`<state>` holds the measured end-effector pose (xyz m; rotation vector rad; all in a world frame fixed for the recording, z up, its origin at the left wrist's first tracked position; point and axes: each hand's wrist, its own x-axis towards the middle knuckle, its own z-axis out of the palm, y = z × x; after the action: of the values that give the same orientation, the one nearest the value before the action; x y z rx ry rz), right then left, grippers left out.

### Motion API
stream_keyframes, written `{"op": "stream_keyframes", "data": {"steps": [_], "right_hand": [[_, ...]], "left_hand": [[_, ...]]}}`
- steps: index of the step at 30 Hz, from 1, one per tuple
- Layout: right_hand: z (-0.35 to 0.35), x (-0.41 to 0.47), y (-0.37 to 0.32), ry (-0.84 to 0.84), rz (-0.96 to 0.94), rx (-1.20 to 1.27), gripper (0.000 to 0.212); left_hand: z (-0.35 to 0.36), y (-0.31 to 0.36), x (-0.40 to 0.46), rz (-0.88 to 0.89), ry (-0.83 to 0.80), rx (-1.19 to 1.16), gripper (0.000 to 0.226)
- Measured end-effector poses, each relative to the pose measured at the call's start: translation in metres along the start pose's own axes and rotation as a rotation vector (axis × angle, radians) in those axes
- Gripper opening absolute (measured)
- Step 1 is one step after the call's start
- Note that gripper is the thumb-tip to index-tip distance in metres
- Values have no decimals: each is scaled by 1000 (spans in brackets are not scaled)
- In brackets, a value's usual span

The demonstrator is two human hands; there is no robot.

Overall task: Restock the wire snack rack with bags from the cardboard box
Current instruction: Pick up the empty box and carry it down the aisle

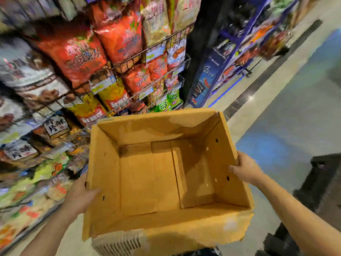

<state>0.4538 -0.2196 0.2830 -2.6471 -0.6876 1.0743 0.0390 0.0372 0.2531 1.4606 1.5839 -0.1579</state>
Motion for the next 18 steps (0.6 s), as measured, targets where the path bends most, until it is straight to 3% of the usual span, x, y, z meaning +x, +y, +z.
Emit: {"op": "stream_keyframes", "data": {"steps": [7,14,18], "right_hand": [[-44,-109,80,183,204,203,20],[-63,-196,150,370,400,456,23],[-72,-216,189,450,496,570,26]], "left_hand": [[6,144,-25,214,-189,223,47],[72,269,-73,501,-210,388,42],[120,321,-81,634,-192,449,61]]}}
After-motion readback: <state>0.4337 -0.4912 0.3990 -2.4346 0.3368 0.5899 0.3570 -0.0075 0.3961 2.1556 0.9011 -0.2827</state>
